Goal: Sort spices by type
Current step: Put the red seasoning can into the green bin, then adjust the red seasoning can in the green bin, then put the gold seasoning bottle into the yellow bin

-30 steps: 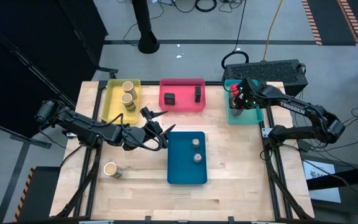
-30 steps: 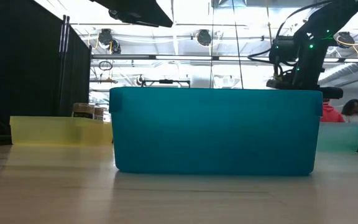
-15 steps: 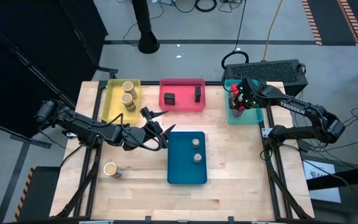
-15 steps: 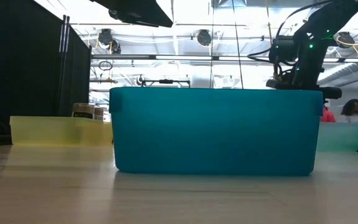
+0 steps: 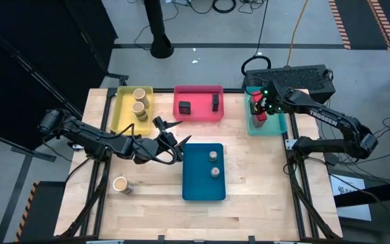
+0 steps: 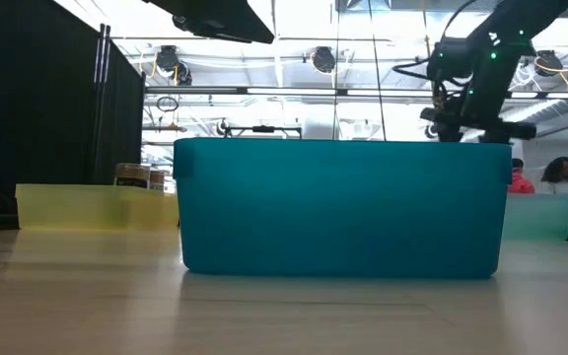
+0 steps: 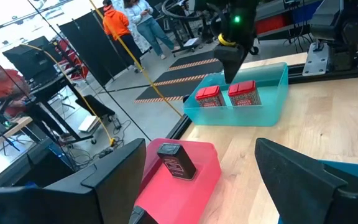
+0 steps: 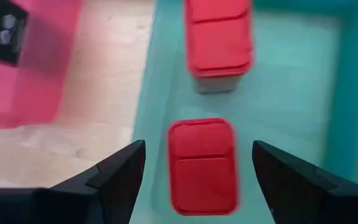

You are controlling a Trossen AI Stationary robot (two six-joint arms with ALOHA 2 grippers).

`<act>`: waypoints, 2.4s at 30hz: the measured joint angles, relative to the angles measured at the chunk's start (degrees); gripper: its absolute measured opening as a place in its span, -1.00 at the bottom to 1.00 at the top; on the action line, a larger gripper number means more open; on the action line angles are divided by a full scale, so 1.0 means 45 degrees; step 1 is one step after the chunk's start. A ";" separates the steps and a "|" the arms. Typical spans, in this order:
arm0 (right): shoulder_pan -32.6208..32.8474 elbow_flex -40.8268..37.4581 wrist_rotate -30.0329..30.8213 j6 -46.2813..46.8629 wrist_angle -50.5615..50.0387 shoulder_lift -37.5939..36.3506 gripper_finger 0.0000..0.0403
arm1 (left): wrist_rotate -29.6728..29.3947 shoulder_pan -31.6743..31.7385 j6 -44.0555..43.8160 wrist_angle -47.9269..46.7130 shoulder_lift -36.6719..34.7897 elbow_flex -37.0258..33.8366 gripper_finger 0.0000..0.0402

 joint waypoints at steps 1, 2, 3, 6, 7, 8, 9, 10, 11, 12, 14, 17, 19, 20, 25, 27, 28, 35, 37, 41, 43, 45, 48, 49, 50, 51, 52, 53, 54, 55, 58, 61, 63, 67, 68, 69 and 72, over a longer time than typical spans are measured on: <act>-0.0007 0.0188 0.0325 -0.0002 -0.0337 -0.0004 0.36 | 0.0000 0.0000 0.0000 0.0000 0.0000 0.0000 0.54; -0.0039 0.0349 0.0778 -0.0011 -0.0773 0.0001 0.33 | 0.0000 0.0000 0.0000 -0.0003 0.0000 0.0000 0.54; -0.0067 0.0463 0.1305 -0.0013 -0.1259 0.0021 0.29 | 0.0000 0.0000 0.0000 -0.0005 0.0000 0.0000 0.54; -0.0203 0.0510 0.2170 0.0284 -0.2559 0.0232 0.11 | 0.0000 0.0000 -0.0005 -0.0006 0.0000 -0.0001 0.54; -0.0230 0.0510 0.2264 0.0408 -0.3004 0.0357 0.02 | 0.0005 0.0000 -0.0005 -0.0010 0.0000 -0.0005 0.54; -0.0232 0.0506 0.2379 0.0484 -0.3330 0.0503 -0.07 | 0.0005 0.0000 -0.0005 -0.0005 0.0000 -0.0005 0.54; -0.0228 0.0490 0.2465 0.0494 -0.3515 0.0662 -0.16 | 0.0005 0.0000 -0.0005 -0.0009 0.0000 -0.0004 0.54; -0.0223 0.0398 0.2495 0.0485 -0.3486 0.0811 -0.27 | 0.0005 0.0000 -0.0005 -0.0005 0.0000 0.0000 0.54; -0.0187 0.0254 0.2439 0.0483 -0.3344 0.0943 -0.37 | 0.0005 0.0000 -0.0005 -0.0005 0.0000 -0.0005 0.54; -0.0128 0.0102 0.2428 0.0406 -0.3102 0.1058 -0.47 | 0.0005 0.0000 -0.0005 0.0000 0.0000 -0.0005 0.54; 0.0004 -0.0137 0.2384 0.0123 -0.2516 0.1270 -0.67 | 0.0005 0.0000 -0.0005 0.0000 0.0000 -0.0005 0.54; 0.0239 -0.0234 0.2352 0.0048 -0.2262 0.1474 -0.91 | 0.0006 0.0000 -0.0005 0.0000 0.0000 -0.0005 0.54; 0.0439 -0.0234 0.2350 0.0060 -0.2053 0.1502 -0.97 | 0.0010 0.0000 0.0000 0.0000 0.0000 -0.0005 0.54; 0.0555 -0.0234 0.2349 0.0158 -0.1967 0.1502 -0.97 | 0.0010 0.0000 0.0000 0.0000 0.0000 -0.0005 0.54; 0.0930 -0.0234 0.1840 0.0484 -0.1989 0.1502 -0.92 | 0.0010 0.0000 0.0000 0.0000 0.0000 -0.0005 0.54; 0.1064 -0.0234 0.1725 0.0518 -0.1962 0.1502 -0.94 | 0.0010 0.0000 0.0000 0.0000 0.0000 -0.0005 0.54; 0.1145 -0.0234 0.1719 0.0569 -0.1948 0.1502 -0.95 | 0.0010 0.0000 0.0000 0.0000 0.0000 -0.0005 0.54; 0.1235 -0.0234 0.2796 0.0851 -0.2002 0.1502 -0.99 | 0.0010 0.0000 -0.0005 -0.0002 0.0000 -0.0005 0.54; 0.1087 -0.0234 0.3424 0.0885 -0.1808 0.1502 -1.00 | 0.0010 0.0000 -0.0008 0.0000 0.0000 -0.0005 0.54; 0.0578 -0.0234 0.3959 0.0360 -0.0313 0.1502 -1.00 | 0.0015 0.0000 -0.0010 0.0011 0.0000 -0.0005 0.54; 0.0253 -0.0234 0.4189 -0.0224 0.0583 0.1504 -1.00 | 0.0015 0.0000 -0.0005 0.0019 0.0000 -0.0005 0.54; -0.0166 -0.0234 0.4455 -0.0761 0.1248 0.1623 -1.00 | 0.0015 0.0000 -0.0005 0.0019 0.0000 -0.0005 0.54; -0.0874 -0.0234 0.4452 -0.1352 0.1777 0.2018 -1.00 | 0.0015 -0.0004 -0.0005 0.0023 0.0000 -0.0005 0.54; -0.1044 -0.0234 0.4499 -0.1477 0.1865 0.2233 -1.00 | 0.0015 0.0000 0.0000 0.0024 0.0000 -0.0005 0.54; -0.1073 -0.0236 0.4568 -0.1571 0.2007 0.2458 -1.00 | 0.0019 0.0000 0.0000 0.0024 0.0000 -0.0005 0.54; -0.1065 -0.0238 0.4557 -0.1794 0.2280 0.2697 -1.00 | 0.0019 0.0000 0.0000 0.0022 0.0000 -0.0005 0.54; -0.1043 -0.0234 0.4412 -0.1993 0.2651 0.2942 -1.00 | 0.0019 -0.0001 0.0000 0.0035 0.0000 -0.0005 0.54; -0.1023 -0.0229 0.4331 -0.2073 0.2886 0.3194 -1.00 | 0.0019 -0.0004 0.0001 0.0033 0.0000 -0.0005 0.54; -0.1019 -0.0234 0.4318 -0.2170 0.2982 0.3434 -1.00 | 0.0019 0.0000 0.0001 0.0029 0.0004 -0.0005 0.54; -0.1016 -0.0234 0.4316 -0.2245 0.3094 0.3627 -1.00 | 0.0019 -0.0002 0.0005 0.0029 0.0000 -0.0005 0.54; -0.0910 -0.0234 0.4409 -0.2298 0.3277 0.3968 -1.00 | 0.0019 -0.0002 0.0013 0.0022 0.0000 -0.0005 0.54; -0.0743 -0.0234 0.4330 -0.2224 0.3015 0.4043 -1.00 | 0.0019 -0.0004 0.0094 0.0024 0.0000 -0.0005 0.54; -0.0650 -0.0234 0.4343 -0.2172 0.2859 0.3946 -1.00 | 0.0019 0.0000 0.0102 0.0019 0.0005 -0.0005 0.54; -0.0510 -0.0234 0.4348 -0.1916 0.2610 0.3780 -1.00 | 0.0019 0.0000 0.0101 0.0019 0.0000 -0.0005 0.54; -0.0511 -0.0234 0.4339 -0.1885 0.2505 0.3780 -1.00 | 0.0019 0.0000 0.0102 0.0019 0.0000 -0.0005 0.54; -0.0522 -0.0234 0.4360 -0.1880 0.2397 0.3780 -1.00 | 0.0019 0.0000 0.0097 0.0019 0.0000 -0.0005 0.54; -0.0529 -0.0234 0.4459 -0.1881 0.2070 0.3780 -1.00 | 0.0019 0.0000 0.0092 0.0019 0.0000 -0.0005 0.54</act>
